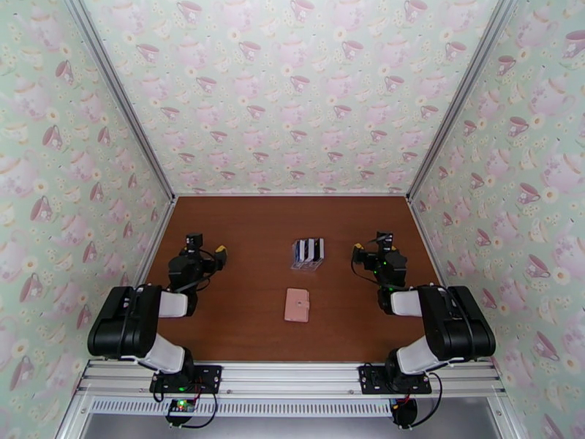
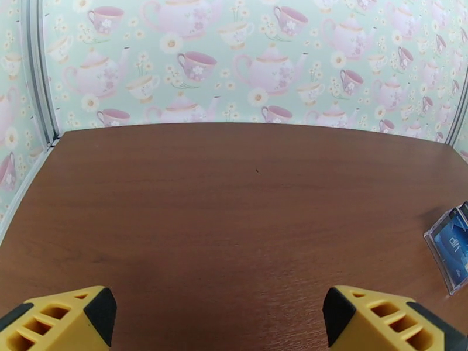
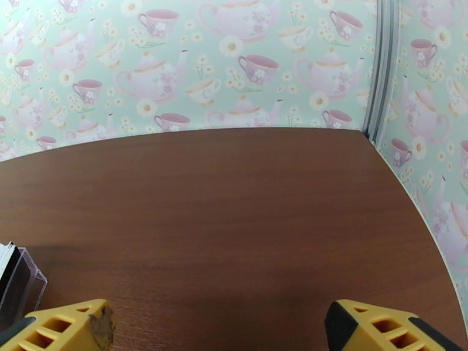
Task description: Put the credit cards into the card holder
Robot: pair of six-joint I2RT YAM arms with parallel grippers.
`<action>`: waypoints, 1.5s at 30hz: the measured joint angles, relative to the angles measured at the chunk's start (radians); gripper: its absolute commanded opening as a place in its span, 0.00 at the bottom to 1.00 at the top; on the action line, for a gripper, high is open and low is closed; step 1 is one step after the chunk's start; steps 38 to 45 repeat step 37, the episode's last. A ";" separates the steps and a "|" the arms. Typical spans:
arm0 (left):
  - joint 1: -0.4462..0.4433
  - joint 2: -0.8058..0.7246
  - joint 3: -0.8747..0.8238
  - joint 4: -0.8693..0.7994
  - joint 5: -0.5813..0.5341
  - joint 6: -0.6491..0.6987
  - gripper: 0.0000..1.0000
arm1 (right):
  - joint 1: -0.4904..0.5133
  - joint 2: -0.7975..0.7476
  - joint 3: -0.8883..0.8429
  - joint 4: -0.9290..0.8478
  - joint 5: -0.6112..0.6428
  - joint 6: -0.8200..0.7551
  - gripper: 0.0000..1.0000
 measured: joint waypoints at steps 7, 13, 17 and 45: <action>0.000 0.000 0.000 0.000 0.000 0.000 1.00 | 0.000 0.000 0.010 -0.007 0.000 0.000 1.00; 0.000 0.000 0.000 0.000 0.000 0.001 1.00 | 0.000 0.000 0.010 -0.010 0.000 0.000 1.00; 0.000 0.000 0.000 0.000 0.000 0.001 1.00 | 0.000 0.000 0.011 -0.013 0.001 0.000 1.00; -0.016 0.000 0.003 -0.014 -0.007 0.019 1.00 | 0.000 0.000 0.012 -0.013 0.001 0.000 1.00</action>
